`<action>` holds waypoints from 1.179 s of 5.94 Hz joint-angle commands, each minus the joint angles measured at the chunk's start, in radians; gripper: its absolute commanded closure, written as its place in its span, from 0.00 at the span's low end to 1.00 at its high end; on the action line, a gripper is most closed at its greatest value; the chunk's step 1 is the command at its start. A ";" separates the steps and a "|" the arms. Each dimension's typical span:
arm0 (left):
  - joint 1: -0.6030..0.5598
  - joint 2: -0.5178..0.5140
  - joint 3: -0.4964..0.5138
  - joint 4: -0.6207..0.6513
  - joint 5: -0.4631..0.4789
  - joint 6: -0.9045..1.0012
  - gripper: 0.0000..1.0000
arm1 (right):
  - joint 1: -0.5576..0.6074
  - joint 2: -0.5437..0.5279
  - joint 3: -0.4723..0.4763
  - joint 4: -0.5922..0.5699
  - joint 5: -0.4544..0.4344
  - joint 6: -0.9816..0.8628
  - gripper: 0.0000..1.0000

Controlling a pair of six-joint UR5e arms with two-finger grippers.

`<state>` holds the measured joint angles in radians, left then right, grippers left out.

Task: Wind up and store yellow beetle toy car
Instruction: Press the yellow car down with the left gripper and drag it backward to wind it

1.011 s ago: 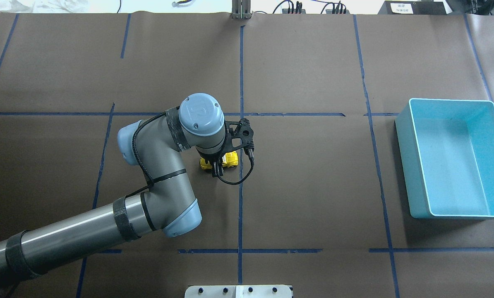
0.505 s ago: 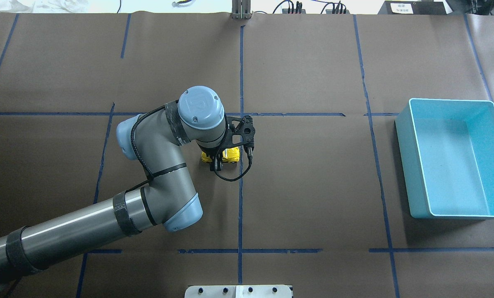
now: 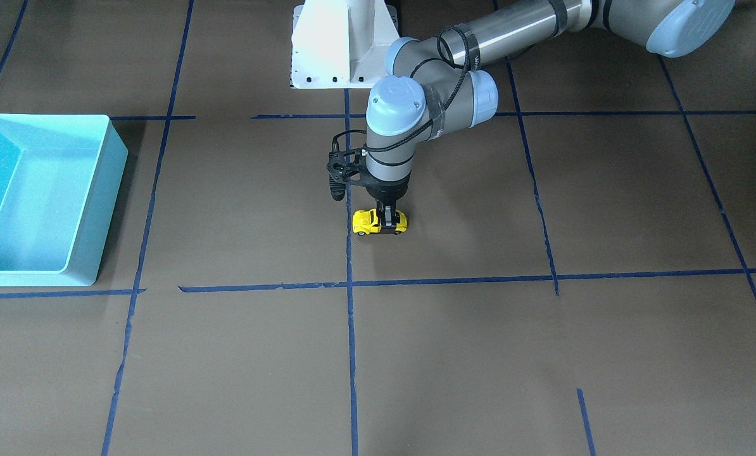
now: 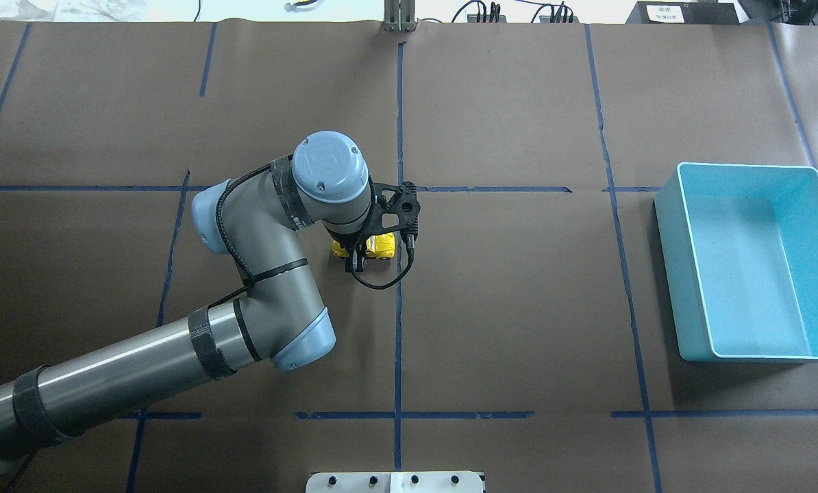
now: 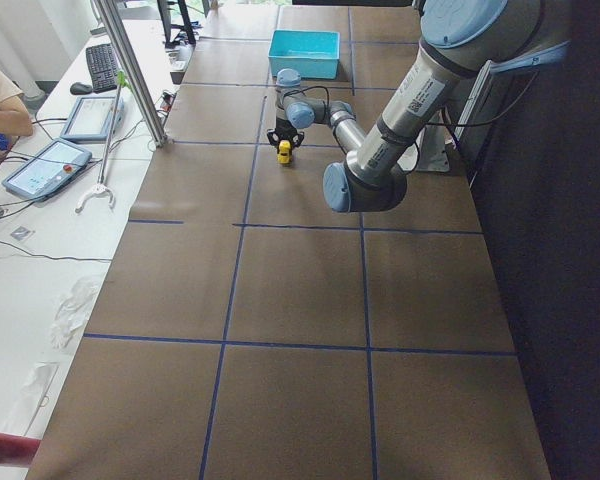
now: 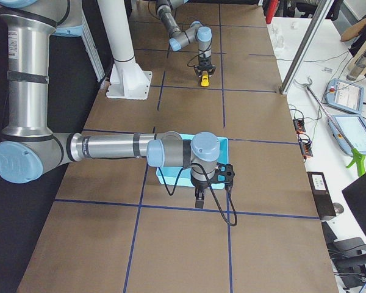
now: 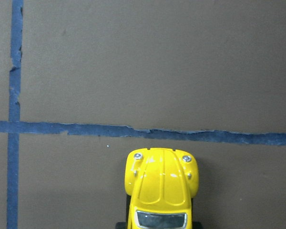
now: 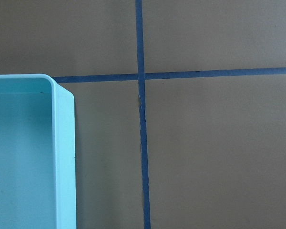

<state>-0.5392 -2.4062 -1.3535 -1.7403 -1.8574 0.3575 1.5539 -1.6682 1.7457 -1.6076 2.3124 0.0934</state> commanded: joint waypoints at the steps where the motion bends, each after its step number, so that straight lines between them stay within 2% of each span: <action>1: -0.001 -0.024 0.028 -0.015 -0.005 0.043 0.88 | 0.000 -0.001 0.000 0.000 -0.001 0.000 0.00; 7: 0.008 -0.041 0.028 -0.005 -0.006 0.037 0.88 | 0.000 0.001 0.000 0.000 -0.001 0.000 0.00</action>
<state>-0.5343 -2.4476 -1.3265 -1.7457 -1.8626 0.3931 1.5539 -1.6674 1.7457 -1.6076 2.3125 0.0936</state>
